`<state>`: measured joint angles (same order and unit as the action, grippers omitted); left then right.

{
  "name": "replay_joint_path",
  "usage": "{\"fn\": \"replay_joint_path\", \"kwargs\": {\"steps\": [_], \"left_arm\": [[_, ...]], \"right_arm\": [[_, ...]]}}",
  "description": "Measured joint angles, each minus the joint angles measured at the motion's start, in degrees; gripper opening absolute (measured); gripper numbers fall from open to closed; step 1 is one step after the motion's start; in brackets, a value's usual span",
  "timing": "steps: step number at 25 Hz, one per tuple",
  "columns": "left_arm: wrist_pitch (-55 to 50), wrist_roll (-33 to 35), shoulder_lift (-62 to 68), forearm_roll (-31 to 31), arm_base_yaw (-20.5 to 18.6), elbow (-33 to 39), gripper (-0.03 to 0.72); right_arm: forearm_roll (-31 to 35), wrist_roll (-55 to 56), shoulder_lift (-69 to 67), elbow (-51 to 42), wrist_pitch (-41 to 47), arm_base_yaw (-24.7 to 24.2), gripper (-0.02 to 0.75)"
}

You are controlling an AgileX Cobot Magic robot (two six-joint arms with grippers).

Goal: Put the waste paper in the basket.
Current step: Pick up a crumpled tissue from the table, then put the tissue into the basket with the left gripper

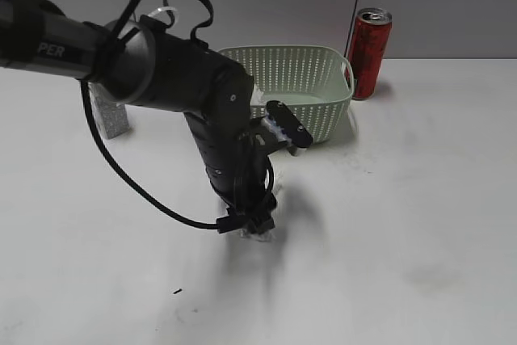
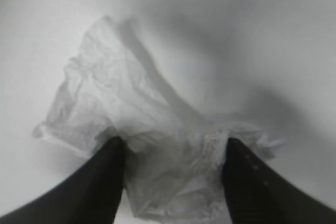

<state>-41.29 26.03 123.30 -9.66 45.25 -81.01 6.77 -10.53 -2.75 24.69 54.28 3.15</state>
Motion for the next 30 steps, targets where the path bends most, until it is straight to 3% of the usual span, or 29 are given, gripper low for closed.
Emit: {"fn": "replay_joint_path", "kwargs": {"steps": [5, 7, 13, 19, 25, 30], "left_arm": [[-1.17, 0.0, 0.07, -0.07, 0.0, -0.04, 0.139], [-1.41, 0.0, -0.01, -0.02, 0.0, -0.06, 0.076], [-4.97, 0.0, -2.16, 0.54, 0.0, -1.13, 0.075], [-5.31, 0.0, -7.84, 2.44, 0.0, -9.03, 0.073], [6.27, 0.0, -8.89, 10.07, -0.24, -15.1, 0.071], [17.76, 0.05, -6.97, 11.54, -2.25, -15.42, 0.071]], "right_arm": [[0.0, 0.0, 0.0, 0.0, 0.0, 0.0, 0.589], [0.0, 0.0, 0.0, 0.0, 0.0, 0.0, 0.589], [0.0, 0.0, 0.0, 0.0, 0.0, 0.0, 0.589], [0.0, 0.0, 0.0, 0.0, 0.0, 0.0, 0.589], [0.0, 0.0, 0.0, 0.0, 0.0, 0.0, 0.589], [0.0, 0.0, 0.0, 0.0, 0.0, 0.0, 0.589]]}}
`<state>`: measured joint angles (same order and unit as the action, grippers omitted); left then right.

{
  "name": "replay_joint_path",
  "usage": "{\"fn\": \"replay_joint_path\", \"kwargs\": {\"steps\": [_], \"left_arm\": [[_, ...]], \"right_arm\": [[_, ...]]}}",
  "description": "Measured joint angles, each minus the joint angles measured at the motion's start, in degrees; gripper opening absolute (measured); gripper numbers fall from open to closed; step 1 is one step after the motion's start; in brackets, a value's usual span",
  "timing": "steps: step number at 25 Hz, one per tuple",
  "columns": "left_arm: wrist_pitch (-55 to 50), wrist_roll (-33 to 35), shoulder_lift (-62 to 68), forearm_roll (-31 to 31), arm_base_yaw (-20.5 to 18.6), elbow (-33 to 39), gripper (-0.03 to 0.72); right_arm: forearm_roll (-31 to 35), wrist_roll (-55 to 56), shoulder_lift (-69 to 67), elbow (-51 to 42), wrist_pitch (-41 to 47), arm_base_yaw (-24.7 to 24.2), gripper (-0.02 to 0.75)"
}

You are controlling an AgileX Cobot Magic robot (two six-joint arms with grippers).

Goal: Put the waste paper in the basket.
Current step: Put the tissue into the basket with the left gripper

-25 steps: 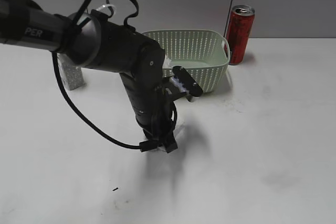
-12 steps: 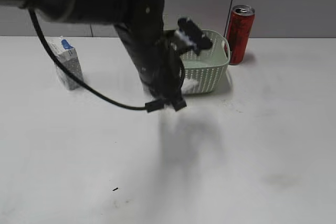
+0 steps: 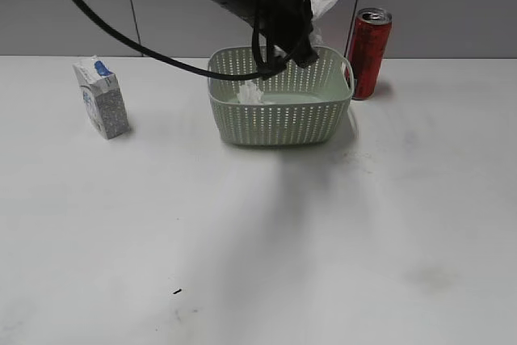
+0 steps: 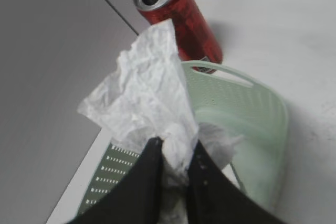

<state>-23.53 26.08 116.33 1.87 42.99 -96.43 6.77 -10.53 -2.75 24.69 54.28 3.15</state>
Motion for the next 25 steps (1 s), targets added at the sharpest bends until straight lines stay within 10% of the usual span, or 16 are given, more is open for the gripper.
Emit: {"fn": "replay_joint_path", "kwargs": {"steps": [5, 12, 25], "left_arm": [[1.9, 0.12, 4.5, -1.08, -3.48, 0.0, 0.139], [-2.0, 0.12, 6.71, -8.45, -7.18, 0.0, 0.629], [-11.13, -2.08, 0.65, -9.52, -10.5, -2.37, 0.626]], "right_arm": [[0.0, 0.0, 0.0, 0.0, 0.0, 0.0, 0.589], [0.0, 0.0, 0.0, 0.0, 0.0, 0.0, 0.589], [0.0, 0.0, 0.0, -0.06, -0.04, 0.0, 0.589]]}}
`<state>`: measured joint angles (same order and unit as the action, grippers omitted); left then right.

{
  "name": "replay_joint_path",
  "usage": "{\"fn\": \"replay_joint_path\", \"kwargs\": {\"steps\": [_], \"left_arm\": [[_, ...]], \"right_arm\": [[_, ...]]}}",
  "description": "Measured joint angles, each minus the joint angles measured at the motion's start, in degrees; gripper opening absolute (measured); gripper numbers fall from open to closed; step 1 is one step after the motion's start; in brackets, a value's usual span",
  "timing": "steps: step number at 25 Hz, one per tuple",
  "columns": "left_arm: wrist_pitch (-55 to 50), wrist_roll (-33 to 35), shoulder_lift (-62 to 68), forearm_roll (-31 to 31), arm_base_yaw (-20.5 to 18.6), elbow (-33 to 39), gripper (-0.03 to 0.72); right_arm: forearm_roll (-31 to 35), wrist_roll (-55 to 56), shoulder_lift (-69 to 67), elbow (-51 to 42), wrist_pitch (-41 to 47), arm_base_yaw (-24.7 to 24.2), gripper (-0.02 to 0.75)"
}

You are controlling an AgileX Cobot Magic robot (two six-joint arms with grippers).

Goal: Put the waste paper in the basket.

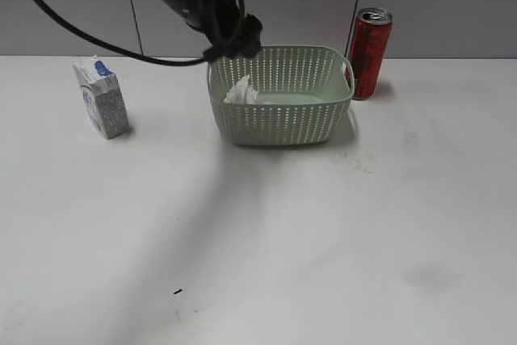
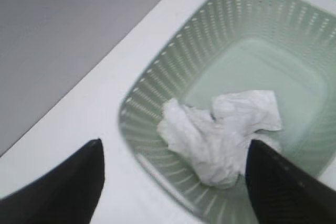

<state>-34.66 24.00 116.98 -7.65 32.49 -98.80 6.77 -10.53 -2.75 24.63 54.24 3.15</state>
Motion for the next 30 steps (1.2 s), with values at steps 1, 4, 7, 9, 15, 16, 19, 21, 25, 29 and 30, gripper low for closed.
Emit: {"fn": "replay_joint_path", "kwargs": {"steps": [1, 4, 7, 9, 15, 16, 19, 21, 25, 29, 30], "left_arm": [[-1.79, -1.52, -1.12, 0.16, -1.1, -0.29, 0.616], [-8.62, -4.97, -3.89, 1.22, -6.02, -0.56, 0.597], [-17.49, -7.18, -5.73, 1.66, -11.33, -0.56, 0.592], [-23.92, -8.38, -6.64, 1.67, -14.83, -0.56, 0.592], [-34.22, -10.87, -7.72, 1.67, -24.19, 0.13, 0.592], [-34.52, -11.21, -8.43, 1.67, -25.05, 1.07, 0.592], [-34.73, -12.05, -11.59, 1.61, -26.81, 5.25, 0.592], [-34.89, -12.19, -14.26, 1.61, -27.18, 9.33, 0.592], [-34.94, -12.19, -21.34, 1.42, -27.17, 19.39, 0.591], [-31.65, -12.19, -29.93, 1.3, -27.17, 30.13, 0.591], [-30.68, -12.19, -32.2, 1.3, -27.17, 32.97, 0.591]], "right_arm": [[0.0, 0.0, 0.0, -0.06, 0.0, 0.0, 0.589], [0.0, 0.0, 0.0, -0.19, 0.0, 0.0, 0.589], [0.05, 0.0, 0.0, -0.19, 0.0, 0.0, 0.589], [0.05, 0.0, 0.0, -0.19, 0.0, 0.0, 0.589], [0.05, 0.0, 0.0, -0.19, 0.0, 0.0, 0.589], [0.05, 0.0, 0.0, -0.19, 0.0, 0.0, 0.589], [0.05, 0.0, 0.0, -0.19, 0.0, 0.0, 0.589], [0.05, 0.0, 0.0, -0.19, 0.0, 0.0, 0.589], [0.05, 0.01, 0.0, -0.19, 0.0, 0.0, 0.589], [0.05, 0.01, 0.0, -0.19, 0.0, 0.0, 0.589], [0.05, 0.01, 0.0, -0.19, 0.0, 0.0, 0.589]]}}
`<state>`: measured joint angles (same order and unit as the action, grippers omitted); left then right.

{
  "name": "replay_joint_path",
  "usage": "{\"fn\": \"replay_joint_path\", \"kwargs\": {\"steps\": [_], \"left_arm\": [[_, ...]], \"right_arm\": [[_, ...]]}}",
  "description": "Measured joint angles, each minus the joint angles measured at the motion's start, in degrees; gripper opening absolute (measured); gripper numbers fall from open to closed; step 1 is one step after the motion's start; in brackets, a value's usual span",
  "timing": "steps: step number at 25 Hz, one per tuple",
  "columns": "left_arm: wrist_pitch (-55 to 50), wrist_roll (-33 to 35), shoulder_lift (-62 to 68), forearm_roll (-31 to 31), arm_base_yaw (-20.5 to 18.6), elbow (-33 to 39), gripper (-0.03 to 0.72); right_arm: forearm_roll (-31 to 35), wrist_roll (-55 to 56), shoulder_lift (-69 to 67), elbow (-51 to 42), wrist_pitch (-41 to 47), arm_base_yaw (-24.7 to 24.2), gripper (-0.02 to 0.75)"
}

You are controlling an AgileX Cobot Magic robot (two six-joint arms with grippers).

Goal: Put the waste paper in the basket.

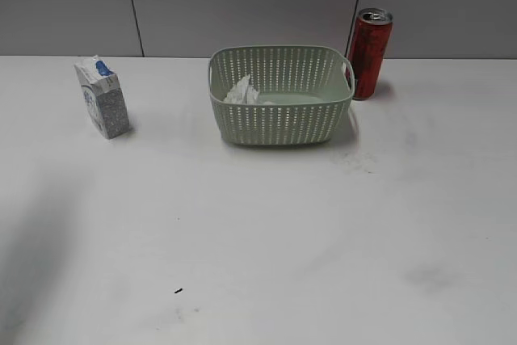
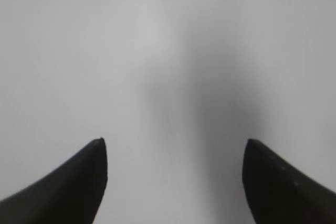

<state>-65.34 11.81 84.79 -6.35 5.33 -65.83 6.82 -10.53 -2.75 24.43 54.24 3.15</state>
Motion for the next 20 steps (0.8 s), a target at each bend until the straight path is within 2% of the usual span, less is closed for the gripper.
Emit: {"fn": "replay_joint_path", "kwargs": {"steps": [9, 20], "left_arm": [[3.76, -0.12, -18.38, -0.16, 0.0, 19.71, 0.59], [5.62, -2.05, -40.93, -0.16, 0.0, 33.35, 0.59]], "right_arm": [[-0.06, 0.18, 0.0, 0.0, 0.0, 0.0, 0.589], [-1.69, 2.78, 0.0, 0.0, 0.0, 0.0, 0.589]]}}
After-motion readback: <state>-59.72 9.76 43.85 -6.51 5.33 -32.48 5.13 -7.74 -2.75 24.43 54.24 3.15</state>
